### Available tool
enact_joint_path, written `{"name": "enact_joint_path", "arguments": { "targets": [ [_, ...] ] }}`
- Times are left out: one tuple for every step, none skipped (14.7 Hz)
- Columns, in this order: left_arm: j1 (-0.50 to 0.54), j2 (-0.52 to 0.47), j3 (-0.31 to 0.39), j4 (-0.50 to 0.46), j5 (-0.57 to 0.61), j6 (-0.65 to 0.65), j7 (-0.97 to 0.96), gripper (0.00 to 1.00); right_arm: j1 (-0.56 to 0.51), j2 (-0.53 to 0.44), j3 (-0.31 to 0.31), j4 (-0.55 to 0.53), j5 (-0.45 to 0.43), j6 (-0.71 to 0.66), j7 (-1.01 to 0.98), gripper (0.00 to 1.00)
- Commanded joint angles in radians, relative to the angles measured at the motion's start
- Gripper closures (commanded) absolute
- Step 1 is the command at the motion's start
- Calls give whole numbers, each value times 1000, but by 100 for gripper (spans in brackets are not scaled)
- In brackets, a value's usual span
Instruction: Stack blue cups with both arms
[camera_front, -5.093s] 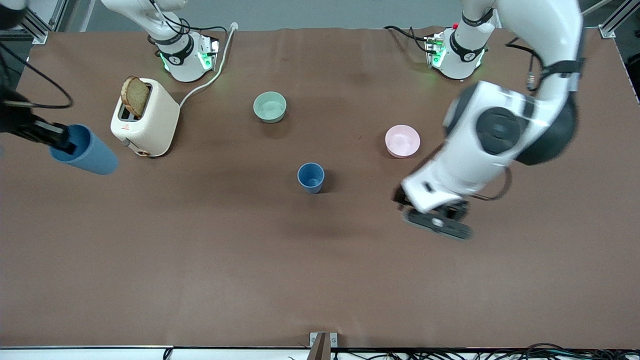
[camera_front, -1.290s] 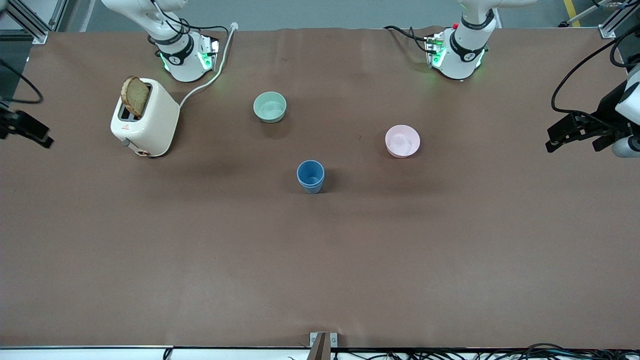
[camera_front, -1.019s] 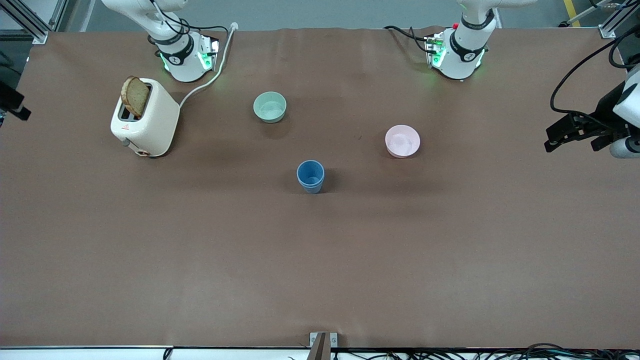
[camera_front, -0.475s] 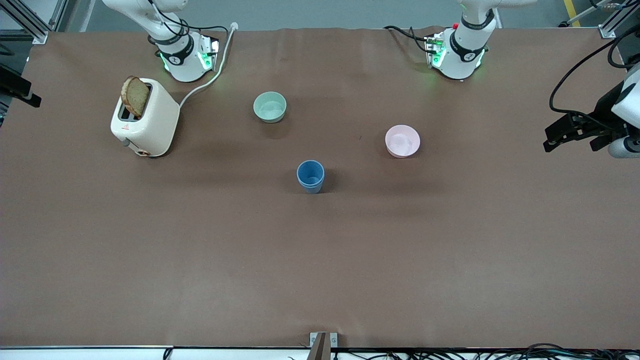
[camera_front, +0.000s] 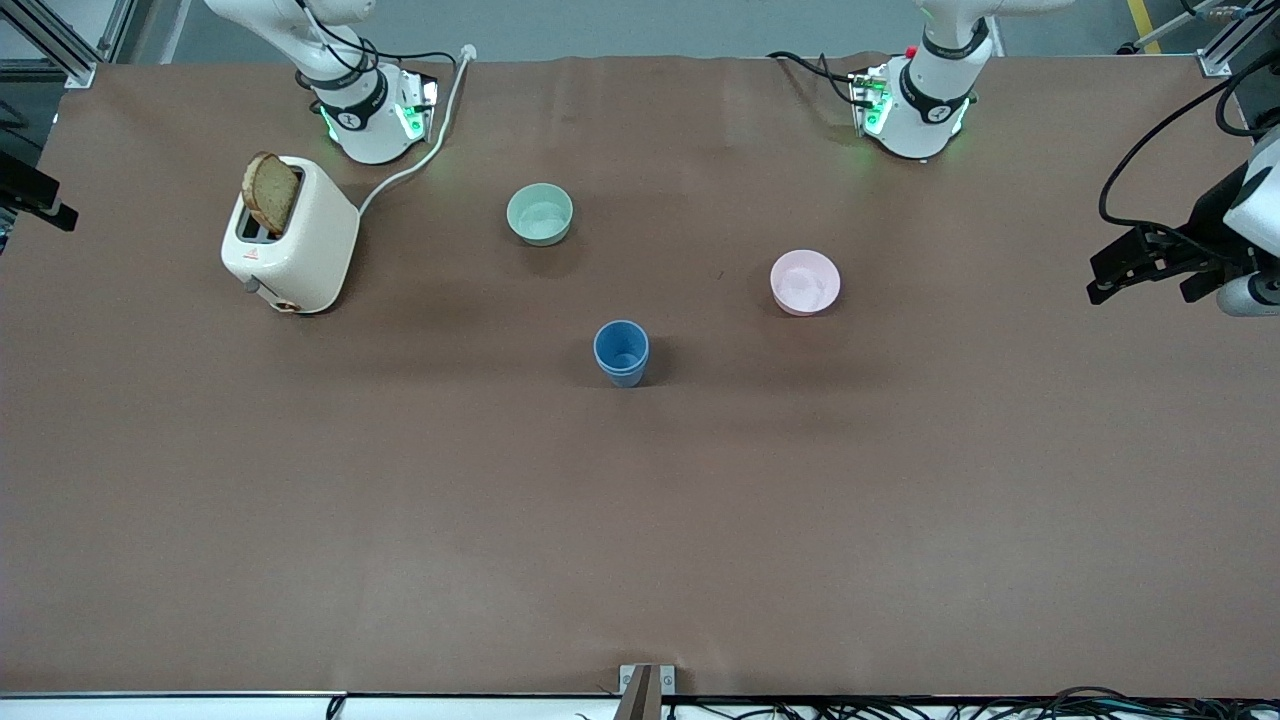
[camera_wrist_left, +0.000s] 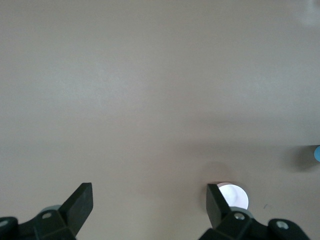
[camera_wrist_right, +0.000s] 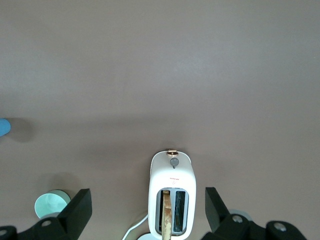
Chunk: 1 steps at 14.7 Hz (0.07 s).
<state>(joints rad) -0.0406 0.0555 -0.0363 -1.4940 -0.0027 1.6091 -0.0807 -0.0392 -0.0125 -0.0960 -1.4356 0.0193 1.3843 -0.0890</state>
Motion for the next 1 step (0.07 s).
{"name": "enact_joint_path", "arguments": {
  "targets": [
    [11,1,-13,14,3,-11,-5,0,-10,-15,12,-19,-13,18,-12,0]
  ]
}}
